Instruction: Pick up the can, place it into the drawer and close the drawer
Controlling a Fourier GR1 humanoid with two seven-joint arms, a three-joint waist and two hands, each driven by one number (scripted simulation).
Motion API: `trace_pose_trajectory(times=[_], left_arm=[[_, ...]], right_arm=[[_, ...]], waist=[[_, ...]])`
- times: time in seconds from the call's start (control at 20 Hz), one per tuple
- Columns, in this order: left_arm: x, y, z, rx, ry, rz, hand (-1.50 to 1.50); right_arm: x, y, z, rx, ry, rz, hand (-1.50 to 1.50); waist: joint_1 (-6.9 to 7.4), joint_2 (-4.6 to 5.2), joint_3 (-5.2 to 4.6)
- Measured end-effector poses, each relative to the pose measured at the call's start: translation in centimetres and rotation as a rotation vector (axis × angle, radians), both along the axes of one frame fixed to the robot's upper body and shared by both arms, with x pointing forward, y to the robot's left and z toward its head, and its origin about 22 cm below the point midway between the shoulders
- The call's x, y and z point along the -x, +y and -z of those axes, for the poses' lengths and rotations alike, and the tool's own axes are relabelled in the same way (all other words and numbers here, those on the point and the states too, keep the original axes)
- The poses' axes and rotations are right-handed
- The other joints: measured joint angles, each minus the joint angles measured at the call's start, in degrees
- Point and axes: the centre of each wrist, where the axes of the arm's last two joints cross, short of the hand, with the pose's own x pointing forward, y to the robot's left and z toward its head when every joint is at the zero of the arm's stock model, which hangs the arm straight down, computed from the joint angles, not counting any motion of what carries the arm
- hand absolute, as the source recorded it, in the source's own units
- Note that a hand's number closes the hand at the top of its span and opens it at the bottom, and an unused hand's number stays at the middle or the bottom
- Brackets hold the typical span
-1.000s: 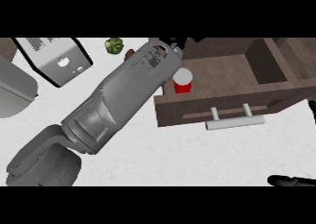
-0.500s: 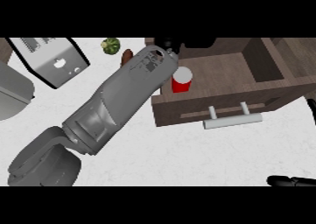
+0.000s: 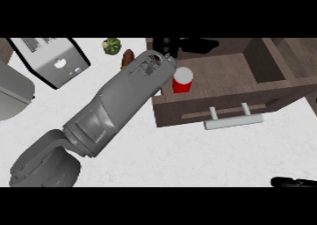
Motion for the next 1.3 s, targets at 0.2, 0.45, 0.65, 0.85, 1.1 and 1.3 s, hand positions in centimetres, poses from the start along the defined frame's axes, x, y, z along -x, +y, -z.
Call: trace_pose_trajectory(times=[0.2,0.45,0.65,0.85,1.1,1.3], left_arm=[[0.0,-0.1,-0.3,0.032,0.004,-0.009,-1.50],[0.2,-0.3,-0.5,0.085,0.014,0.004,-1.50],[0.5,-0.9,-1.2,0.125,-0.002,0.008,-1.50],[0.7,-1.3,-2.0,0.143,-0.028,0.006,-1.50],[0.7,-1.5,-2.2,0.145,-0.036,0.008,-1.50],[0.8,-1.7,-2.9,0.151,-0.022,0.019,-1.50]], right_arm=[[0.1,0.3,-1.1,0.117,-0.055,0.008,-1.50],[-0.1,1.0,-2.4,0.254,-0.104,0.005,-1.50],[-0.3,1.7,-2.9,0.366,-0.131,0.005,-1.50],[-1.1,2.4,-3.0,0.506,-0.146,0.033,-1.50],[-2.5,3.2,-2.1,0.703,-0.130,0.066,-1.50],[-4.0,3.9,-0.5,0.834,-0.099,0.083,-1.50]], waist=[[0.01,0.08,-0.03],[0.81,-0.06,-0.07],[1.62,-0.33,-0.07],[2.89,-0.55,-0.08],[4.53,-0.83,-0.10],[6.23,-1.24,-0.11]])
